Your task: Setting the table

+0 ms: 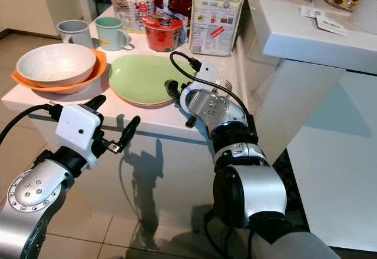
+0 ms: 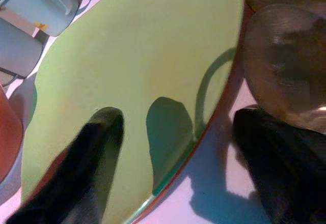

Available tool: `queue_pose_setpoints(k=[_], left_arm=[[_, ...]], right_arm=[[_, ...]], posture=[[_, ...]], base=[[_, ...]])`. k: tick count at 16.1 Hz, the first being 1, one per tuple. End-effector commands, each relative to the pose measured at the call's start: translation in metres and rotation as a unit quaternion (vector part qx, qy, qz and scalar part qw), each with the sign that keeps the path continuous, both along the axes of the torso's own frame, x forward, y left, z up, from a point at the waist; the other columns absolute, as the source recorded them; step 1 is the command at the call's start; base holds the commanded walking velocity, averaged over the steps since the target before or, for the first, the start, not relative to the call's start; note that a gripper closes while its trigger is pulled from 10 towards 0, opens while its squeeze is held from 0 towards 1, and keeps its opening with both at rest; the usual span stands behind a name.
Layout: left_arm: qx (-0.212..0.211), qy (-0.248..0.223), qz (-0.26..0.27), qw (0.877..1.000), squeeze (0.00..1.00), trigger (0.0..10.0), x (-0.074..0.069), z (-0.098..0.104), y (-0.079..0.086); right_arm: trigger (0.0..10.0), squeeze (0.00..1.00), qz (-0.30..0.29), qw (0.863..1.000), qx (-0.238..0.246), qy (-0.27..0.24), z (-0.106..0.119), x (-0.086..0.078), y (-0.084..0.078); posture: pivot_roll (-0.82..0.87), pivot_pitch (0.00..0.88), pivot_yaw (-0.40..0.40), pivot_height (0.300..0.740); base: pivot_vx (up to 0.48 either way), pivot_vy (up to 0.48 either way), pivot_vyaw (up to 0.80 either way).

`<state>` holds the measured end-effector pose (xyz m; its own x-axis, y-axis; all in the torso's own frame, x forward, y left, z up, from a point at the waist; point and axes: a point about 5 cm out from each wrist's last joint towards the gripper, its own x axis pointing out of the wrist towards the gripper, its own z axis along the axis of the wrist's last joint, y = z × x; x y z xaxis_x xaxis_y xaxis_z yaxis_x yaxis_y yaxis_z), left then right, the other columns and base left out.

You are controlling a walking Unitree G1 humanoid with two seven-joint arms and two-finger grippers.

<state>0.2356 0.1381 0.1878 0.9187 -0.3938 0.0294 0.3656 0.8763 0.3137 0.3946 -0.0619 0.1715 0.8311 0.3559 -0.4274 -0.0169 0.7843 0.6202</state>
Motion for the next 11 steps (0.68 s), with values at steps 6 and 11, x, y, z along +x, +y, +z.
queue_pose_setpoints(k=[6, 11], left_arm=[[-0.001, -0.004, -0.017, 1.000, 0.00, 10.0, -0.001, 0.004, -0.006], [-0.002, -0.004, -0.017, 1.000, 0.00, 10.0, 0.000, 0.003, -0.006]], right_arm=[[0.0, 0.00, 0.022, 0.999, 0.016, 0.031, -0.013, -0.004, 0.003], [0.0, 0.00, 0.012, 0.999, 0.023, 0.032, -0.015, -0.003, -0.008]], posture=[[0.06, 0.000, -0.074, 0.740], [0.05, 0.000, -0.068, 0.740]], base=[[0.000, 0.000, 0.00], [0.000, 0.000, 0.00]])
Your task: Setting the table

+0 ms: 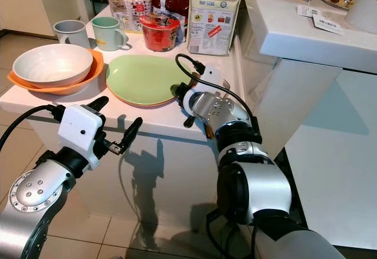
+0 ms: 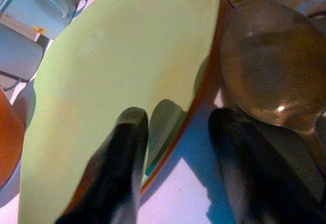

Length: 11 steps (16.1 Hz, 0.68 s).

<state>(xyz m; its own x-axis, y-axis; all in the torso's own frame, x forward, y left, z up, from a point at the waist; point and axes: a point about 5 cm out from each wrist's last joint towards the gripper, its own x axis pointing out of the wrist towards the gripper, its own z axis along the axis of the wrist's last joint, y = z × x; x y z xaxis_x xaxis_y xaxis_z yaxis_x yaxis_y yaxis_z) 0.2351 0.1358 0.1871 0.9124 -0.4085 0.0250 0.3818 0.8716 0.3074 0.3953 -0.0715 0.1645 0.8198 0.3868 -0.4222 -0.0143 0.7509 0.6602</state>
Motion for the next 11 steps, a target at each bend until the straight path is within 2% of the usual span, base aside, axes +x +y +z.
queue_pose_setpoints(k=[1, 11], left_arm=[[0.000, -0.007, -0.010, 1.000, 0.00, 10.0, 0.000, 0.004, -0.004], [0.001, -0.014, -0.013, 1.000, 0.00, 10.0, 0.002, 0.006, -0.005]], right_arm=[[0.0, 0.00, 0.004, 1.000, -0.003, 0.025, -0.010, -0.003, -0.001], [0.0, 0.00, -0.008, 1.000, 0.007, 0.018, -0.005, -0.001, -0.015]], posture=[[0.05, 0.000, -0.067, 0.740], [0.05, 0.000, -0.064, 0.740]], base=[[0.000, 0.000, 0.00], [0.000, 0.000, 0.00]])
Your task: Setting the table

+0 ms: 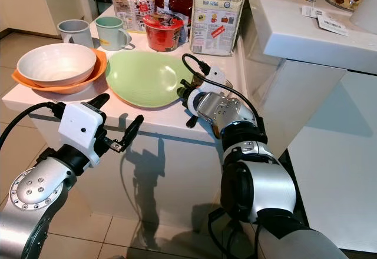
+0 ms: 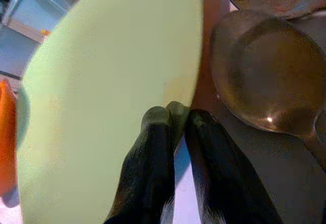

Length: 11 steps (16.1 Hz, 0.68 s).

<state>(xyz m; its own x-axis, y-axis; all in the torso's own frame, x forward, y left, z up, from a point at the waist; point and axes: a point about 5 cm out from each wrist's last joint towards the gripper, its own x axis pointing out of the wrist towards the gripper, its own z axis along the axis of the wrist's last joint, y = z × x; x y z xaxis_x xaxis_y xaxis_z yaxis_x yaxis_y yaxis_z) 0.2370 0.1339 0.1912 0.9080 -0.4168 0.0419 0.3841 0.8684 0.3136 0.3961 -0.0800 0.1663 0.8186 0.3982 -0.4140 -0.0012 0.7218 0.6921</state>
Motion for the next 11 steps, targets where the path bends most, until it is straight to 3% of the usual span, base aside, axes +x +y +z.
queue_pose_setpoints(k=[1, 10, 11], left_arm=[[0.002, -0.007, -0.008, 1.000, 0.00, 10.0, 0.001, 0.002, -0.003], [0.003, -0.013, -0.018, 1.000, 0.00, 10.0, 0.005, 0.004, -0.004], [0.003, -0.014, -0.019, 1.000, 0.00, 10.0, 0.006, 0.005, -0.005]], right_arm=[[0.0, 0.00, -0.002, 1.000, -0.014, 0.006, -0.002, -0.001, -0.007], [0.0, 0.00, -0.022, 0.999, 0.018, -0.036, 0.029, -0.001, -0.031], [0.0, 0.00, -0.034, 0.997, 0.027, -0.063, 0.035, -0.002, -0.036]], posture=[[0.05, 0.000, -0.064, 0.740], [0.04, 0.000, -0.043, 0.740], [0.04, 0.000, -0.041, 0.740]], base=[[0.000, 0.000, 0.00], [0.000, 0.000, 0.00], [0.000, 0.000, 0.00]])
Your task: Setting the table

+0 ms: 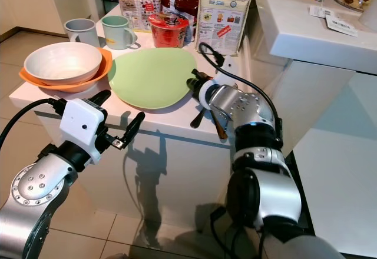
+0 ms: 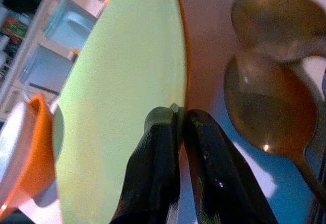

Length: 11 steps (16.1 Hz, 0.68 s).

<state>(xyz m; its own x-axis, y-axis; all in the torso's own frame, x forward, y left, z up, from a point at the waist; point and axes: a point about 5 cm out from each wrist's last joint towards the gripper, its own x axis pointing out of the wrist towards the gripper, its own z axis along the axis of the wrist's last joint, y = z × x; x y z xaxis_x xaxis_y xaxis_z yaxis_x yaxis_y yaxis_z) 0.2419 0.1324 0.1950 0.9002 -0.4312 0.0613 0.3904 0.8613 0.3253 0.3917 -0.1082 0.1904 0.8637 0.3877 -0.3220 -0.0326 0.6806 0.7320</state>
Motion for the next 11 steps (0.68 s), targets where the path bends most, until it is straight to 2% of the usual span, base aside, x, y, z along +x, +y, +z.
queue_pose_setpoints(k=[1, 2, 3, 6, 7, 9, 11], left_arm=[[0.001, -0.004, -0.011, 1.000, 0.00, 10.0, 0.002, 0.001, -0.004], [0.001, -0.004, -0.011, 1.000, 0.00, 10.0, 0.002, 0.001, -0.004], [-0.001, -0.006, -0.011, 1.000, 0.00, 10.0, 0.003, 0.002, -0.004], [-0.003, -0.007, -0.011, 1.000, 0.00, 10.0, 0.004, 0.002, -0.004], [-0.004, -0.007, -0.013, 1.000, 0.00, 10.0, 0.005, 0.003, -0.004], [-0.004, -0.008, -0.016, 1.000, 0.00, 10.0, 0.006, 0.003, -0.005], [-0.005, -0.010, -0.020, 1.000, 0.00, 10.0, 0.007, 0.004, -0.006]], right_arm=[[0.0, 0.00, -0.030, 0.998, 0.022, -0.060, 0.019, -0.001, -0.011], [0.0, 0.00, -0.030, 0.998, 0.022, -0.060, 0.019, -0.001, -0.011], [0.0, 0.00, -0.063, 0.992, 0.078, -0.081, 0.022, -0.009, -0.015], [0.0, 0.00, -0.100, 0.981, 0.139, -0.093, 0.020, -0.017, -0.019], [0.0, 0.00, -0.118, 0.973, 0.171, -0.097, 0.017, -0.025, -0.020], [0.0, 0.00, -0.127, 0.967, 0.192, -0.107, 0.016, -0.033, -0.019], [0.0, 0.00, -0.146, 0.954, 0.232, -0.119, 0.019, -0.041, -0.018]], posture=[[0.04, 0.000, -0.042, 0.740], [0.04, 0.000, -0.042, 0.740], [0.04, 0.000, -0.034, 0.740], [0.04, 0.000, -0.028, 0.740], [0.03, 0.000, -0.022, 0.740], [0.03, 0.000, -0.013, 0.740], [0.03, 0.000, -0.010, 0.740]], base=[[0.000, 0.000, 0.00], [0.000, 0.000, 0.00], [0.000, 0.000, 0.00], [0.000, 0.000, 0.00], [0.000, 0.000, 0.00], [0.000, 0.000, 0.00], [0.000, 0.000, 0.00]])
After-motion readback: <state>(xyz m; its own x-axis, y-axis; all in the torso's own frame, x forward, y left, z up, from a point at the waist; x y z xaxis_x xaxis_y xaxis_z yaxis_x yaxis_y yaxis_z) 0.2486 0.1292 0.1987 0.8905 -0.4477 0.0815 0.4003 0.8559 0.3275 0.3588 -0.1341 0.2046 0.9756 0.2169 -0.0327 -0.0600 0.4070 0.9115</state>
